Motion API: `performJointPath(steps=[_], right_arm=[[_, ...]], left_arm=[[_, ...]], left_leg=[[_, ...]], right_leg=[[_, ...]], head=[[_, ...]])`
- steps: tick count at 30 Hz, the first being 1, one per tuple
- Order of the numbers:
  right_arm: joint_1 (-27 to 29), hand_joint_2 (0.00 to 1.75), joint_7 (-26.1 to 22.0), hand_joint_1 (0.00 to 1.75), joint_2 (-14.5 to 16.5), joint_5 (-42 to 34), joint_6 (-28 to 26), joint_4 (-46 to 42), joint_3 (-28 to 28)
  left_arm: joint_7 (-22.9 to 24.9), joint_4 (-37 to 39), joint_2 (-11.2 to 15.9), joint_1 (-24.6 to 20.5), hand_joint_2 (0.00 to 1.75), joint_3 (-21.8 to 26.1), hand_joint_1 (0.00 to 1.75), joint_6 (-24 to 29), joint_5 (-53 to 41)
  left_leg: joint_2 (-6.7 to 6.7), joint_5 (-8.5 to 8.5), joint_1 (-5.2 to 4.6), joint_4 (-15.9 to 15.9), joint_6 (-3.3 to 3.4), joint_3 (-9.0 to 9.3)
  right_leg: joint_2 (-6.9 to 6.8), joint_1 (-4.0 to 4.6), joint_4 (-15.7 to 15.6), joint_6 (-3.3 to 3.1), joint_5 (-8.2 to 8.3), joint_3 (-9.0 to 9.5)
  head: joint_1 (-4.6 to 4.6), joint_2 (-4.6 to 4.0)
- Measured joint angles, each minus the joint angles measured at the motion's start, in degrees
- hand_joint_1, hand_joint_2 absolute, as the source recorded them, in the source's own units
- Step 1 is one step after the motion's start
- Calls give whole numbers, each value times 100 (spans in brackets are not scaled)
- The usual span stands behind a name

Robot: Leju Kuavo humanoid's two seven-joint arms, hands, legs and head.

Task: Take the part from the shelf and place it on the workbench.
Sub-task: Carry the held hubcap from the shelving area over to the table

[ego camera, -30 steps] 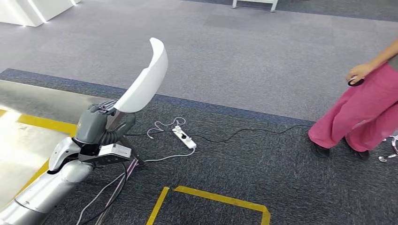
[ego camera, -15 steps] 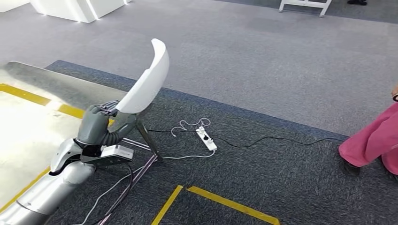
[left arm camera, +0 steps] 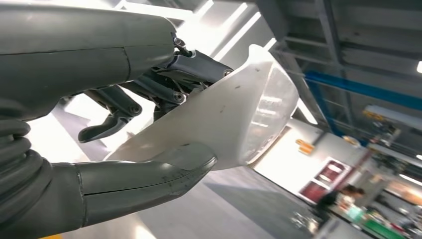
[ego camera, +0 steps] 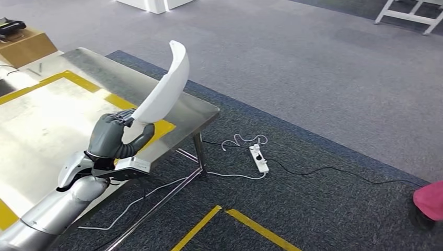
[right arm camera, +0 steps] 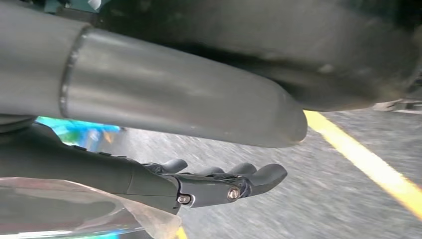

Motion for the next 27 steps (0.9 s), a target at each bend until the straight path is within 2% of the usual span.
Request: performJointPath(steps=[1,2,3,4,5,6,7,8,9,10,12,13,14,16,17,18,19,20,21,23,24,25,27], right_arm=[[5,0,4,0,0,2,-1,0,10],[16,0,14,0,0,2,-1,0,20],[27,0,28,0,0,3,-2,0,27],[37,0,43,0,0,2,-3,0,31],[45,0,56,0,0,0,-4,0,33],[47,0,64,0,0,-1,-5,0,37],[48,0,69,0,0,-2,-8,0,41],[47,0,69,0,0,-2,-13,0,47],[46,0,69,0,0,-2,-18,0,56],[48,0,70,0,0,-1,-22,0,65],[48,0,73,0,1,-1,-33,0,80],[48,0,73,0,1,-1,-37,1,85],[49,0,71,0,2,-1,-41,1,90],[59,0,68,0,2,1,-42,2,103],[65,0,70,0,2,1,-42,2,110],[70,0,75,0,1,1,-40,2,115],[72,0,79,0,1,1,-40,2,119],[72,0,83,0,1,1,-39,2,121],[70,0,85,0,2,1,-38,2,123],[63,0,85,0,2,0,-37,2,126],[61,0,84,0,2,0,-37,2,128],[57,0,84,0,2,1,-37,2,130],[41,0,85,0,2,1,-38,2,138]], left_arm=[[1,4,-8,-10,175,-5,175,0,0],[1,9,-14,-9,175,-11,175,1,0],[1,16,-21,-4,175,-20,175,1,0],[1,22,-26,0,175,-31,175,2,1],[1,28,-28,4,175,-40,175,3,2],[1,31,-30,4,175,-49,175,4,4],[1,33,-31,4,175,-54,175,7,5],[2,34,-32,1,175,-57,175,9,7],[2,35,-32,0,175,-61,175,11,8],[3,36,-31,3,175,-62,175,14,9],[3,37,-25,24,175,-64,175,19,11],[3,37,-18,33,175,-61,175,21,14],[3,37,-12,32,175,-59,175,23,16],[3,37,-4,20,175,-57,175,28,22],[3,37,-5,18,175,-60,175,28,25],[3,37,-6,24,175,-62,175,28,26],[3,38,-6,31,175,-64,175,28,27],[4,39,-3,35,175,-64,175,29,29],[5,39,0,36,175,-60,175,30,31],[10,39,6,24,175,-47,175,35,34],[14,39,8,11,175,-41,175,39,37],[17,39,9,1,175,-35,175,44,39],[20,38,18,-8,175,-17,175,54,42]], left_leg=[[-71,-4,2,1,21,-2],[-151,-8,0,3,33,-4],[-237,-11,-3,5,39,-3],[-327,-12,-5,9,40,0],[-423,-13,-4,13,37,5],[-511,-17,0,20,30,10],[-588,-22,2,31,15,10],[-662,-27,4,49,-7,-4],[-727,-23,12,59,-40,-25],[-793,-13,22,63,-78,-49],[-889,6,52,56,-152,-78],[-802,-23,48,94,-179,-97],[-649,-103,41,219,-203,-152],[-284,-400,30,796,-240,-415],[-207,-549,39,1164,-256,-592],[-177,-629,50,1444,-270,-730],[-165,-613,59,1558,-279,-790],[-149,-496,64,1456,-280,-744],[-103,-305,64,1156,-273,-594],[138,-26,18,423,-236,-221],[240,23,-13,189,-205,-104],[292,6,-43,88,-174,-60],[180,-8,-58,64,-106,-60]], right_leg=[[153,-5,402,8,-178,-205],[219,-6,805,14,-323,-426],[242,-6,1078,17,-377,-596],[251,-6,1143,14,-313,-671],[269,-9,965,5,-132,-631],[331,-18,604,-6,115,-497],[486,-35,207,-15,317,-333],[637,-57,-150,-23,449,-167],[759,-70,-363,-29,501,-63],[822,-71,-447,-40,486,-11],[700,-56,-492,-88,490,34],[625,-55,-519,-122,498,61],[543,-55,-548,-158,505,91],[369,-39,-577,-216,495,140],[277,-29,-576,-235,479,154],[186,-22,-575,-246,463,166],[98,-18,-574,-250,446,177],[17,-17,-573,-246,429,192],[-59,-15,-573,-236,409,216],[-191,4,-565,-194,359,265],[-253,19,-561,-167,335,281],[-313,34,-559,-139,313,292],[-446,42,-570,-77,272,324]], head=[[12,0],[19,0],[19,-1],[21,-1],[20,-1],[20,-1],[20,-1],[17,-1],[14,-1],[13,-1],[12,0],[6,0],[-10,0],[-35,-1],[-41,-1],[-40,-1],[-41,-1],[-42,-1],[-42,-1],[-44,-2],[-41,-1],[-41,-1],[-40,0]])
